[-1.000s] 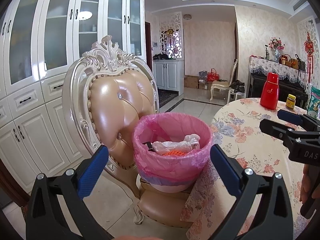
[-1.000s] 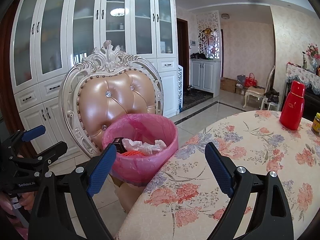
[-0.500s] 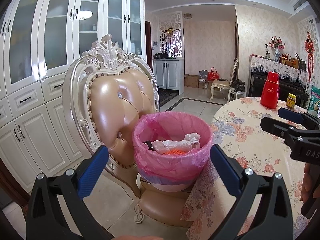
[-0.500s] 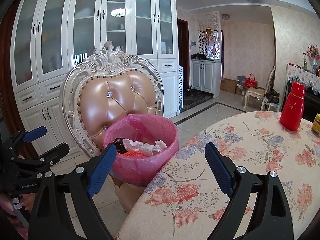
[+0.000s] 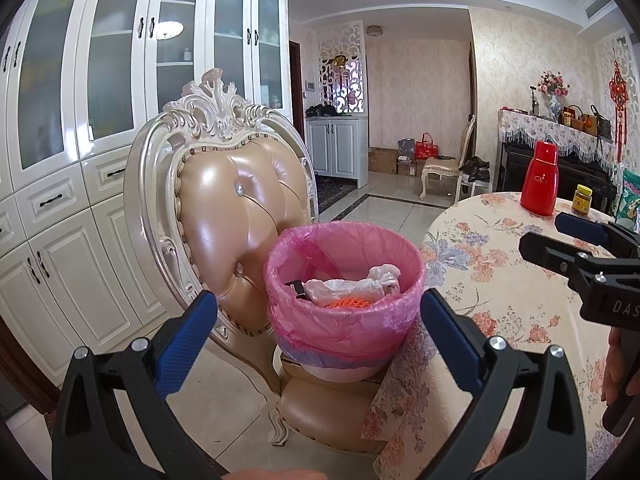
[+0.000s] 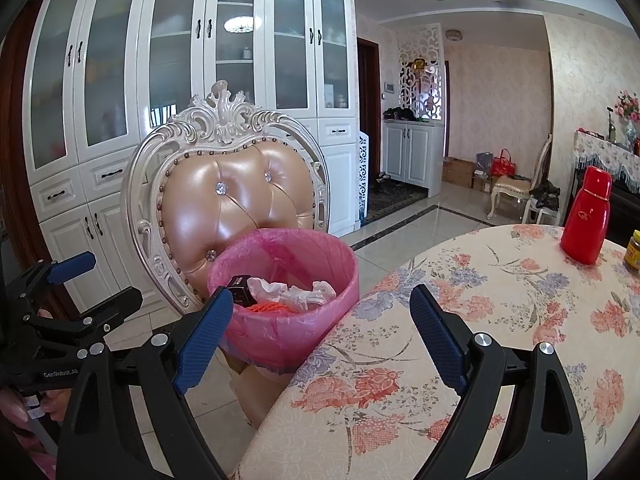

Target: Collect trash

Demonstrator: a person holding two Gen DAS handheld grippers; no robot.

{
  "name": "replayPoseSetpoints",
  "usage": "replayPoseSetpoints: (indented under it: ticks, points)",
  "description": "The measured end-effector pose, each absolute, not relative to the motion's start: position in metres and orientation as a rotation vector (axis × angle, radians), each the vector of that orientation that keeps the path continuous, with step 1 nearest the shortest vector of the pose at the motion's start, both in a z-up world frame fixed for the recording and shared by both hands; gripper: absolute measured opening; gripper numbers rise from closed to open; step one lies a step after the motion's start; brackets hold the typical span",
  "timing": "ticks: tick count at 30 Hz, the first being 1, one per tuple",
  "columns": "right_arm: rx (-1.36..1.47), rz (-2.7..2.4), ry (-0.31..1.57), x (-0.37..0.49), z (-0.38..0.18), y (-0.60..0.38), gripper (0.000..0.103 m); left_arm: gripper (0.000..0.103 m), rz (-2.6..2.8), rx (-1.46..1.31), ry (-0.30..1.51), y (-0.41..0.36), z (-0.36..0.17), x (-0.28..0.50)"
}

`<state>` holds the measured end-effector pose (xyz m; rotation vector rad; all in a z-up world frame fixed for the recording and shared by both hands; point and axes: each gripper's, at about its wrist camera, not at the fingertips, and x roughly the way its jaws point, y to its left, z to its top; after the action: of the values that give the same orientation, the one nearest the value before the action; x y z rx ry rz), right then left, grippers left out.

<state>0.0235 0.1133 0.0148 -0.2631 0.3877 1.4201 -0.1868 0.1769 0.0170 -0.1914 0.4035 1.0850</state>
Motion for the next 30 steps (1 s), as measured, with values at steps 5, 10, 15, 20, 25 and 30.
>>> replayPoseSetpoints:
  ticks: [5, 10, 15, 20, 25, 30]
  points:
    - [-0.263, 1.420, 0.391, 0.0239, 0.0152, 0.1138, 0.085, 0.098, 1.078, -0.191, 0.412, 0.1756, 0.0145, -0.1869]
    - [-0.264, 1.422, 0.388, 0.0235, 0.0149, 0.1136, 0.085, 0.098, 1.076, -0.190, 0.415, 0.1764, 0.0157, -0.1868]
    - [-0.263, 1.422, 0.388, 0.0229, 0.0142, 0.1134, 0.085, 0.098, 1.077, -0.188, 0.416, 0.1762, 0.0162, -0.1868]
    - [-0.259, 1.425, 0.388, 0.0229, 0.0141, 0.1126, 0.085, 0.098, 1.076, -0.190, 0.416, 0.1761, 0.0161, -0.1871]
    - [-0.259, 1.426, 0.384, 0.0224, 0.0147, 0.1126, 0.085, 0.098, 1.076, -0.191, 0.415, 0.1769, 0.0164, -0.1866]
    - [-0.258, 1.428, 0.378, 0.0222, 0.0167, 0.1112, 0.085, 0.098, 1.072, -0.193, 0.413, 0.1767, 0.0165, -0.1872]
